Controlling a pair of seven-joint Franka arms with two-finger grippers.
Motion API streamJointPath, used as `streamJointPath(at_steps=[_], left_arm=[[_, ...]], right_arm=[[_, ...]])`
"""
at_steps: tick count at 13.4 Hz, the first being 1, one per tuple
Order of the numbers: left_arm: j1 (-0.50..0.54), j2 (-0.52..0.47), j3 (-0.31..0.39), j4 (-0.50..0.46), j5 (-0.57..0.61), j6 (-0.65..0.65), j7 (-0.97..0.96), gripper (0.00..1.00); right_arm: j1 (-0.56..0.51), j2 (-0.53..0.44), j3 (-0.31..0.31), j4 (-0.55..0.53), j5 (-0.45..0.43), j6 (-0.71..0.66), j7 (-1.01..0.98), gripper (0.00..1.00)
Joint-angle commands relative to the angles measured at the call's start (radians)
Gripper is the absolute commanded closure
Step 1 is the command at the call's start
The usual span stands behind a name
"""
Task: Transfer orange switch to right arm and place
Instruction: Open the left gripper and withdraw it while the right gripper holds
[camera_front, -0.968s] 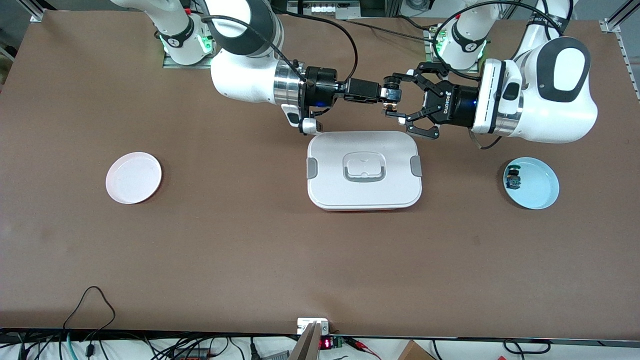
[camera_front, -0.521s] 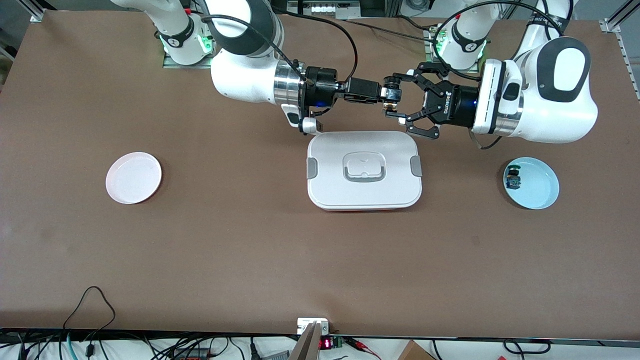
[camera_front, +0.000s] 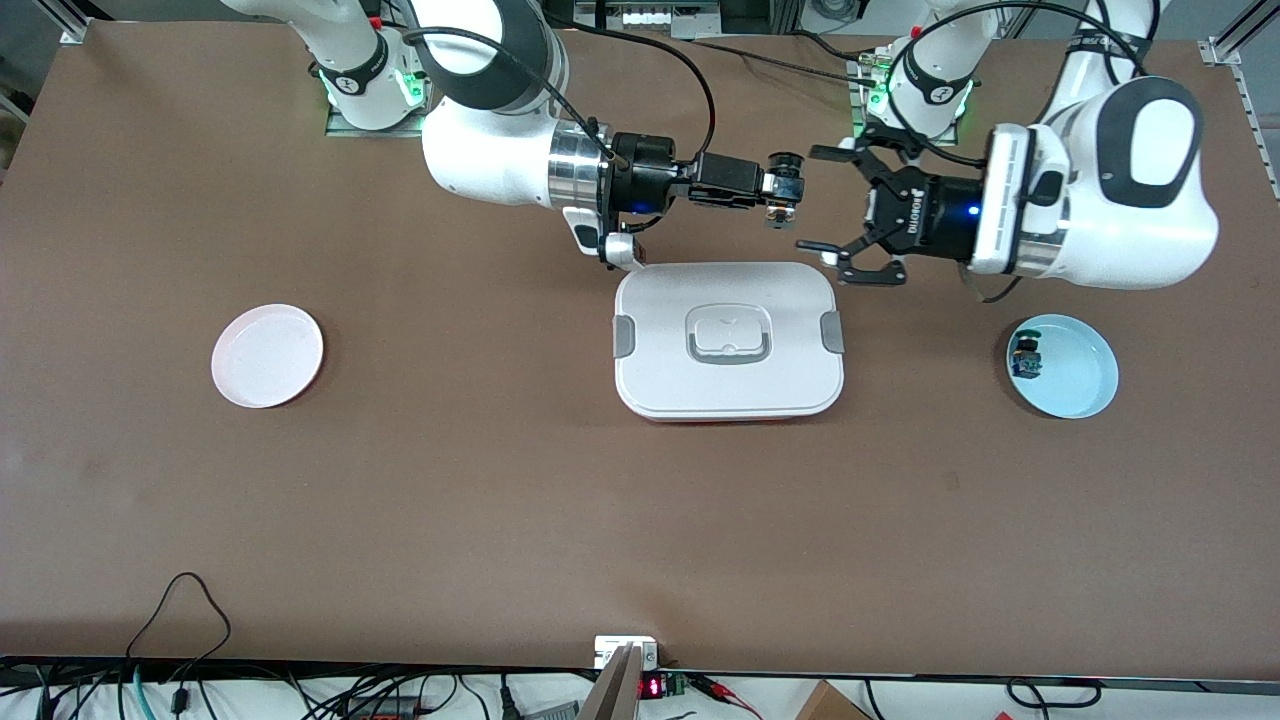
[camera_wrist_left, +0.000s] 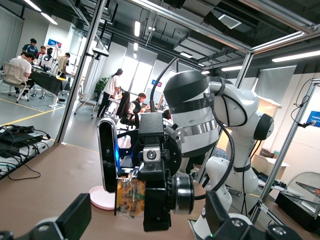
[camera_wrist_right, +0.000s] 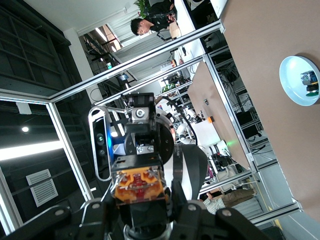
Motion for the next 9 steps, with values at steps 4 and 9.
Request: streamJointPath(at_steps=[4, 9], left_arm=[[0.187, 0.014, 0.006, 0.009, 0.181, -0.163, 0.003, 0.00], [0.450, 0.034, 0.007, 0.173, 0.790, -0.278, -0.020, 0.00]], right_arm=[[0.007, -0.012, -0.010, -0.001, 0.014, 0.008, -0.026, 1.00], [-0.006, -0.017, -0.019, -0.015, -0.057, 0.002, -0.026, 1.00]])
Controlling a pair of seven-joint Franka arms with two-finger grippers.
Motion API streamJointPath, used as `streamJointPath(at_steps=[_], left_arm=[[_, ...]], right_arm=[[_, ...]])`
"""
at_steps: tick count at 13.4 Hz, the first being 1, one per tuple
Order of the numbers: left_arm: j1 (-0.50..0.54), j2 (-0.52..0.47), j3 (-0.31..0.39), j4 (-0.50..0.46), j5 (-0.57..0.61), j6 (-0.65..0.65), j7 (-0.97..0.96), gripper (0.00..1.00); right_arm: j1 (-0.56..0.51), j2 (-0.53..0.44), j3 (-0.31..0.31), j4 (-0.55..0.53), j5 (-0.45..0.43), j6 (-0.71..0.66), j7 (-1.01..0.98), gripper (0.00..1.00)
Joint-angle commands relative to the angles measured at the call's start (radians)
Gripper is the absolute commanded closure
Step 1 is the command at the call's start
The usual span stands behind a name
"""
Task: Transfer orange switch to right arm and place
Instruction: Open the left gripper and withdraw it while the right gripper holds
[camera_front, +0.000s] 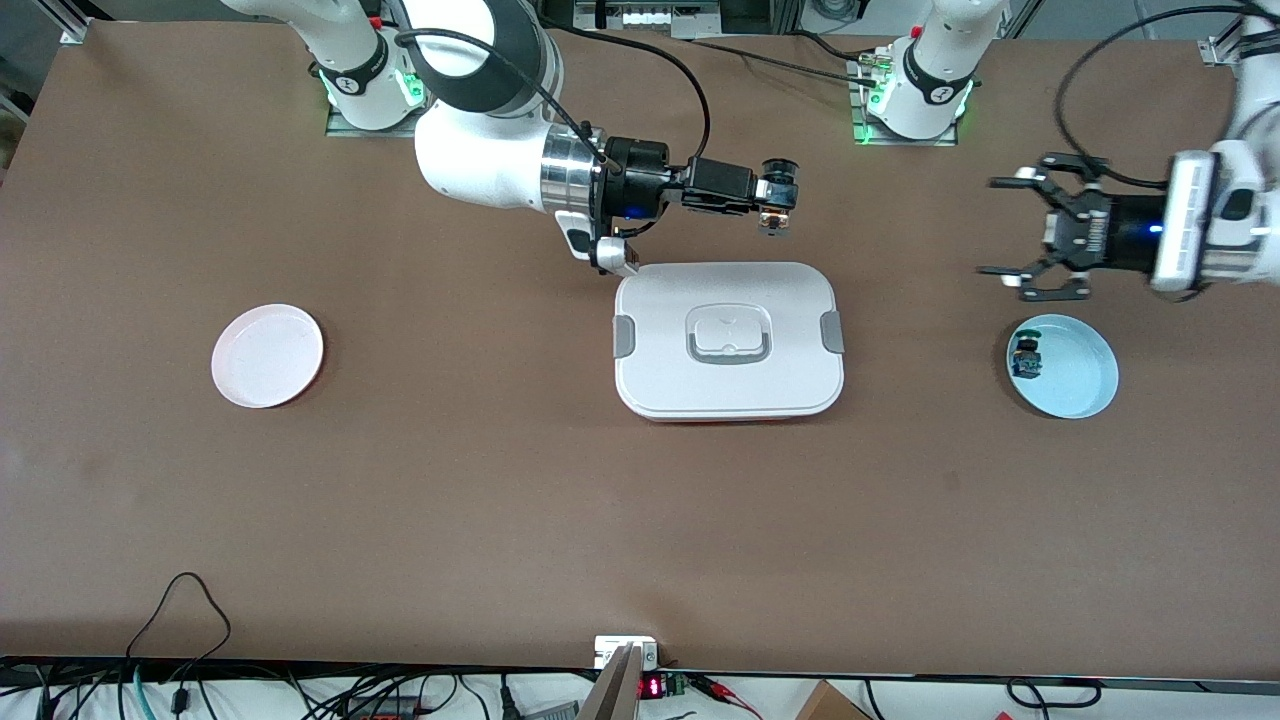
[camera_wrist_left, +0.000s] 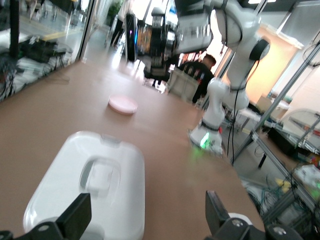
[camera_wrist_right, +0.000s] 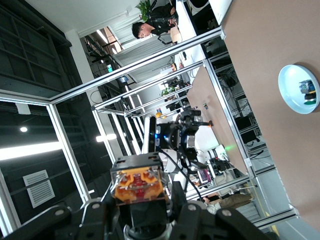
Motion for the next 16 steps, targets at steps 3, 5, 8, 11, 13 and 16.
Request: streamJointPath(at_steps=[3, 5, 8, 11, 13, 16], left_arm=[[0.068, -0.001, -0.011, 0.193, 0.479, 0.011, -0.123, 0.00], [0.072, -0.019, -0.020, 0.225, 0.599, 0.054, -0.267, 0.00], [0.053, -0.039, -0.055, 0.291, 0.741, 0.063, -0.498, 0.00], [0.055, -0.114, -0.141, 0.317, 0.818, 0.059, -0.739, 0.00], [0.052, -0.180, -0.175, 0.311, 0.818, 0.037, -0.905, 0.00], [0.053, -0.205, -0.282, 0.316, 0.809, -0.026, -1.187, 0.00]], right_arm=[[-0.011, -0.017, -0.003, -0.025, -0.041, -0.016, -0.017, 1.00], [-0.019, -0.015, -0.003, -0.031, -0.059, -0.026, -0.033, 1.00], [-0.036, -0.015, -0.001, -0.034, -0.073, -0.065, -0.032, 1.00], [-0.082, -0.017, 0.002, -0.048, -0.074, -0.139, -0.032, 1.00], [-0.108, -0.025, 0.005, -0.068, -0.077, -0.185, -0.030, 1.00], [-0.161, -0.051, 0.005, -0.114, -0.137, -0.271, -0.029, 1.00]])
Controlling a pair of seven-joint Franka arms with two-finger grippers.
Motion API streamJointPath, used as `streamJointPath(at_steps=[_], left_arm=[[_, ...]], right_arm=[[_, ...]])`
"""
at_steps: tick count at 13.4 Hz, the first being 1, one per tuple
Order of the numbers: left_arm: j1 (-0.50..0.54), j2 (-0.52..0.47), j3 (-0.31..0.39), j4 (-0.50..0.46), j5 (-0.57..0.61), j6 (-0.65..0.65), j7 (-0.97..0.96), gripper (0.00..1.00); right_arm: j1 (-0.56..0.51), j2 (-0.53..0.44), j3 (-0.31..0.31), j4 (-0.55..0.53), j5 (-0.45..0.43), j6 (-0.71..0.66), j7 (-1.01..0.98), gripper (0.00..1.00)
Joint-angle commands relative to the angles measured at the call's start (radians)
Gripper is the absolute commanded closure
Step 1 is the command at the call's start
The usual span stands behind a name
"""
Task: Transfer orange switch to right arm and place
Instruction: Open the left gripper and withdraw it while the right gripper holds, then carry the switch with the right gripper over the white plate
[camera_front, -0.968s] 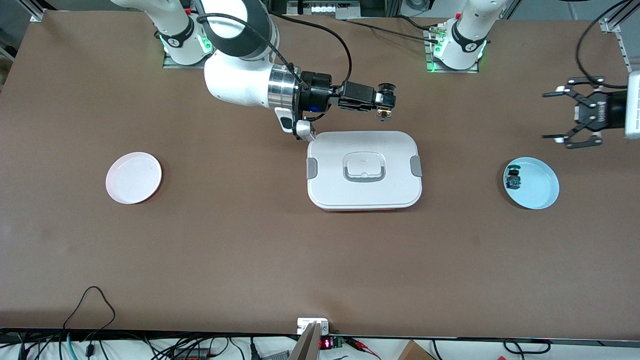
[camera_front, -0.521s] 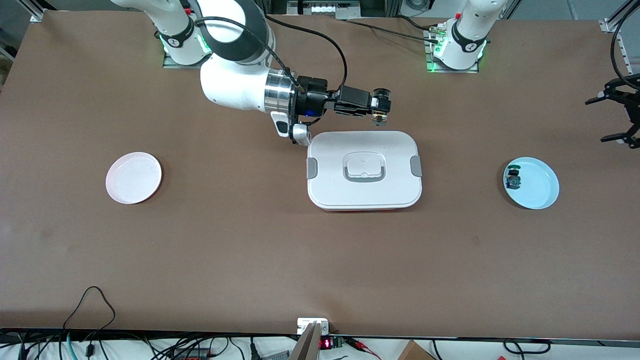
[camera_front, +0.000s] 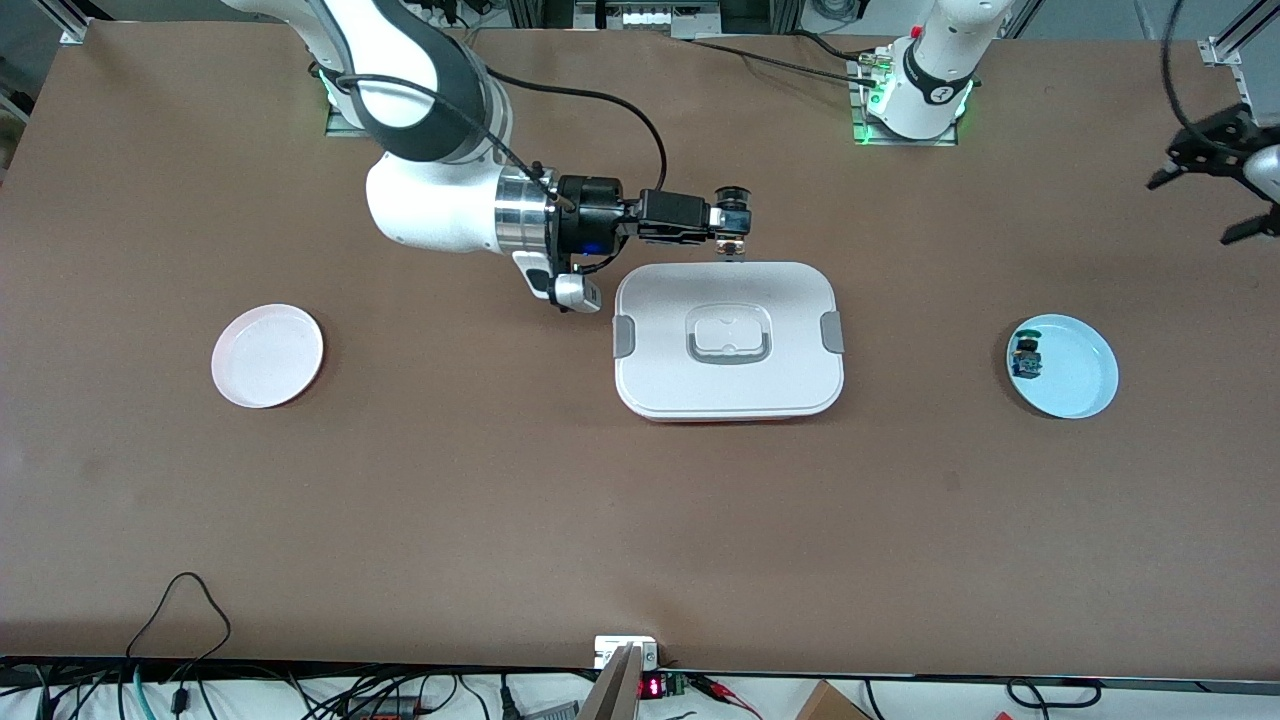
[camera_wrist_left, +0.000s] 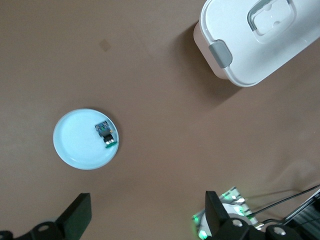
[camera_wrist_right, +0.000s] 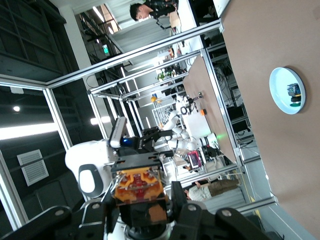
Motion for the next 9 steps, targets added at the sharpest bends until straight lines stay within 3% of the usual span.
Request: streamJointPath(at_steps=[1, 4, 9], left_arm=[[0.008, -0.020, -0.067, -0.001, 0.018, -0.019, -0.150, 0.00], [0.006, -0.017, -0.105, 0.005, 0.027, -0.013, -0.168, 0.00], [0.009, -0.006, -0.124, 0.007, 0.027, -0.008, -0.181, 0.00]], right_arm=[[-0.062, -0.051, 0.011, -0.066, -0.078, -0.079, -0.011, 1.00], [-0.124, -0.051, 0.011, -0.079, -0.094, -0.163, -0.005, 1.00], [-0.245, -0.074, 0.007, -0.148, -0.225, -0.338, -0.006, 1.00]])
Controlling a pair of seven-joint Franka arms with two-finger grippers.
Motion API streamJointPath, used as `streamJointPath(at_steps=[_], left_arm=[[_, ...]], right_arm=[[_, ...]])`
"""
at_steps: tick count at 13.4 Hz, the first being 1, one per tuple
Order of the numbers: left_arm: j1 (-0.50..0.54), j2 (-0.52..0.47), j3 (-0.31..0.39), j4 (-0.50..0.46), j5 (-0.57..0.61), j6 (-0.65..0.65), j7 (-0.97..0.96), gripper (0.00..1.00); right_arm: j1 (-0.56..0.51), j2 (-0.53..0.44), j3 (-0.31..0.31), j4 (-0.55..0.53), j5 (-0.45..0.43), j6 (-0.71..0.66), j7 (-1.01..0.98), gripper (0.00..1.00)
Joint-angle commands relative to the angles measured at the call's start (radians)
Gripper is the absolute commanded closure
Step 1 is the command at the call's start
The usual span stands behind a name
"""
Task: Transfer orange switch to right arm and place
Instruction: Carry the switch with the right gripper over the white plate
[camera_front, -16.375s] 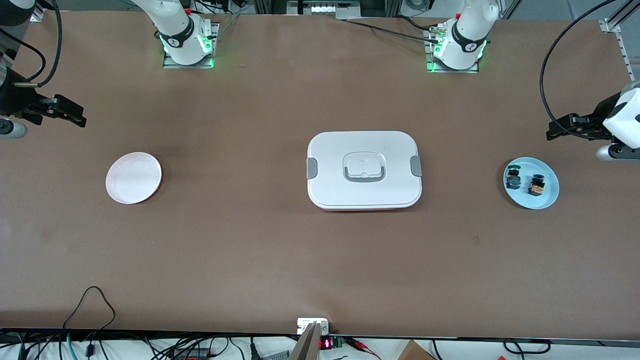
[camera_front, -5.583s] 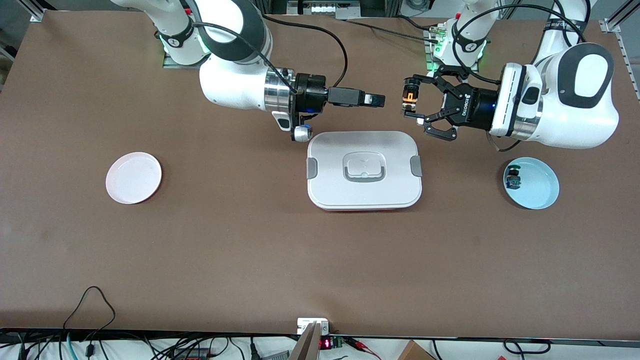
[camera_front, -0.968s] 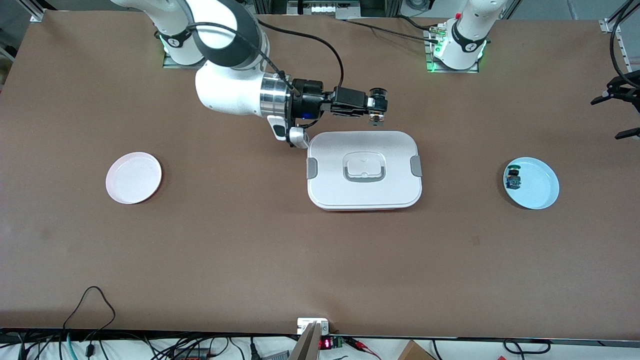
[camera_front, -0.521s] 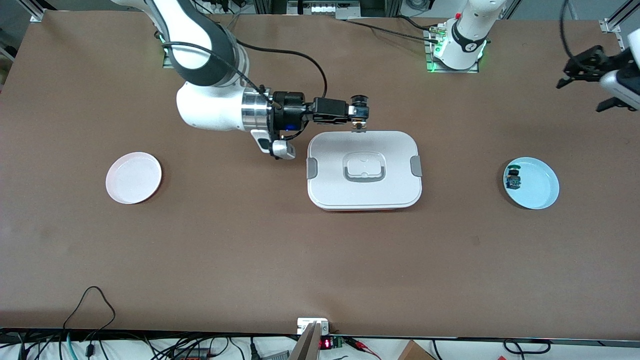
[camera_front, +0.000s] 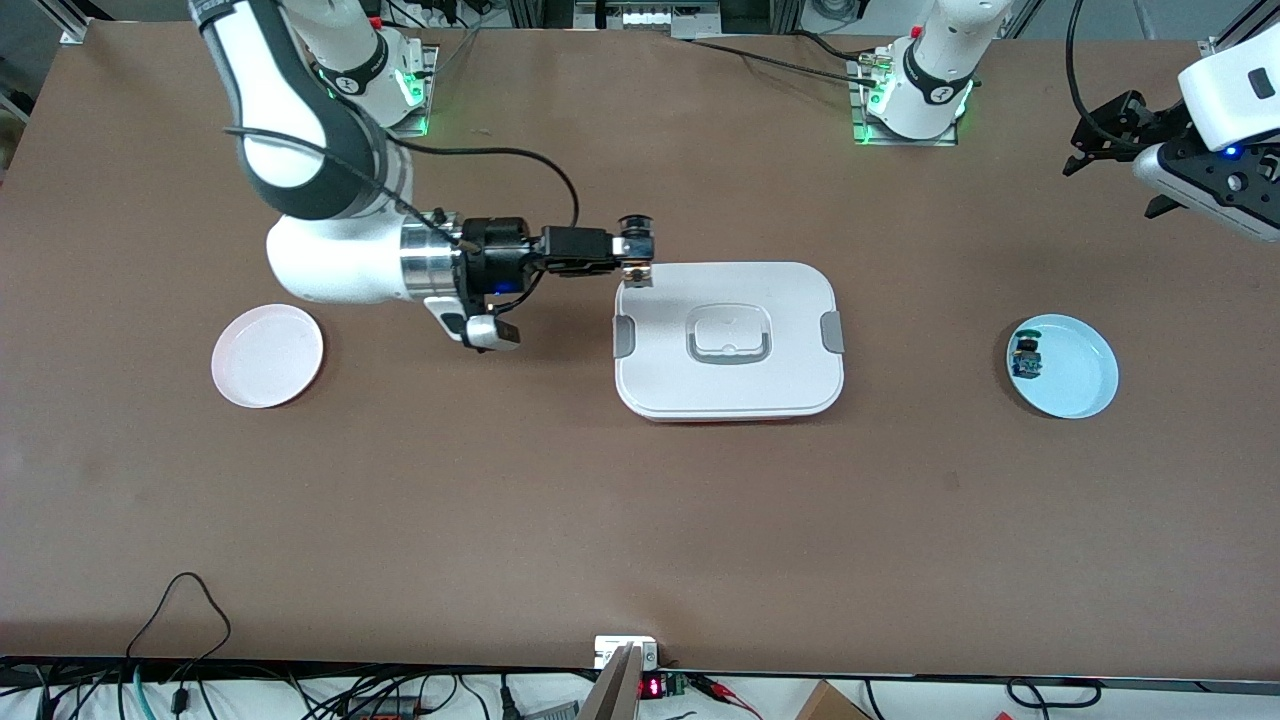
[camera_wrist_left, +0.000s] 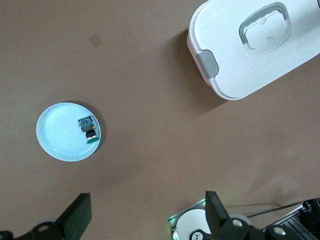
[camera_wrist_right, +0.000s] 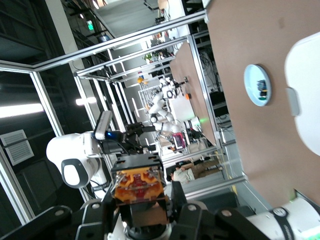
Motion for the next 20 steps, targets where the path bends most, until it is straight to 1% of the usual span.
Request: streamJointPath(at_steps=[1, 3, 5, 6, 7, 8, 9, 10, 12, 13, 14, 15, 16, 17, 18, 19, 20], left_arm=[[0.012, 0.019, -0.010, 0.012, 0.026, 0.001, -0.006, 0.00], [0.018, 0.023, -0.006, 0.014, 0.023, 0.001, 0.002, 0.00], [0.018, 0.053, -0.003, 0.018, 0.022, 0.002, 0.000, 0.00], [0.010, 0.051, 0.005, 0.029, 0.029, 0.040, -0.001, 0.00], [-0.013, 0.068, 0.006, 0.032, 0.064, 0.066, 0.000, 0.00], [-0.089, 0.091, 0.037, 0.037, 0.118, 0.071, 0.000, 0.00], [-0.208, 0.091, 0.136, 0.050, 0.149, 0.071, -0.007, 0.00], [-0.337, 0.102, 0.264, 0.070, 0.151, 0.070, -0.008, 0.00], [-0.564, 0.106, 0.507, 0.070, 0.149, 0.071, 0.000, 0.00], [-0.656, 0.102, 0.607, 0.067, 0.145, 0.070, 0.000, 0.00], [-0.742, 0.099, 0.682, 0.064, 0.155, 0.068, -0.003, 0.00], [-0.799, 0.097, 0.757, 0.063, 0.155, 0.070, -0.003, 0.00], [-0.833, 0.099, 0.819, 0.061, 0.155, 0.088, -0.004, 0.00], [-0.847, 0.103, 0.839, 0.049, 0.163, 0.146, 0.000, 0.00], [-0.852, 0.090, 0.838, 0.034, 0.205, 0.156, 0.020, 0.00], [-0.861, 0.067, 0.839, -0.009, 0.212, 0.150, 0.035, 0.00], [-0.861, 0.054, 0.839, -0.052, 0.215, 0.139, 0.040, 0.00]], right_arm=[[-0.073, -0.051, 0.006, -0.072, -0.083, -0.100, -0.005, 1.00], [-0.132, -0.057, -0.011, -0.087, -0.168, -0.195, -0.005, 1.00], [-0.140, -0.068, -0.072, -0.087, -0.285, -0.290, 0.017, 1.00], [-0.141, -0.069, -0.095, -0.086, -0.351, -0.333, 0.035, 1.00], [-0.146, -0.077, -0.103, -0.084, -0.419, -0.347, 0.058, 1.00], [-0.152, -0.089, -0.104, -0.084, -0.503, -0.348, 0.077, 1.00], [-0.161, -0.095, -0.104, -0.083, -0.583, -0.350, 0.083, 1.00], [-0.166, -0.104, -0.104, -0.083, -0.666, -0.359, 0.083, 1.00], [-0.196, -0.121, -0.104, -0.078, -0.839, -0.400, 0.080, 1.00], [-0.216, -0.133, -0.104, -0.077, -0.928, -0.417, 0.072, 1.00], [-0.235, -0.138, -0.104, -0.075, -1.012, -0.433, 0.065, 1.00], [-0.250, -0.144, -0.104, -0.075, -1.083, -0.453, 0.037, 1.00], [-0.261, -0.147, -0.104, -0.077, -1.170, -0.459, -0.031, 1.00], [-0.269, -0.149, -0.104, -0.078, -1.267, -0.450, -0.102, 1.00], [-0.272, -0.149, -0.104, -0.083, -1.376, -0.439, -0.157, 1.00], [-0.273, -0.149, -0.104, -0.086, -1.454, -0.407, -0.194, 1.00], [-0.273, -0.144, -0.104, -0.089, -1.505, -0.382, -0.245, 1.00]])
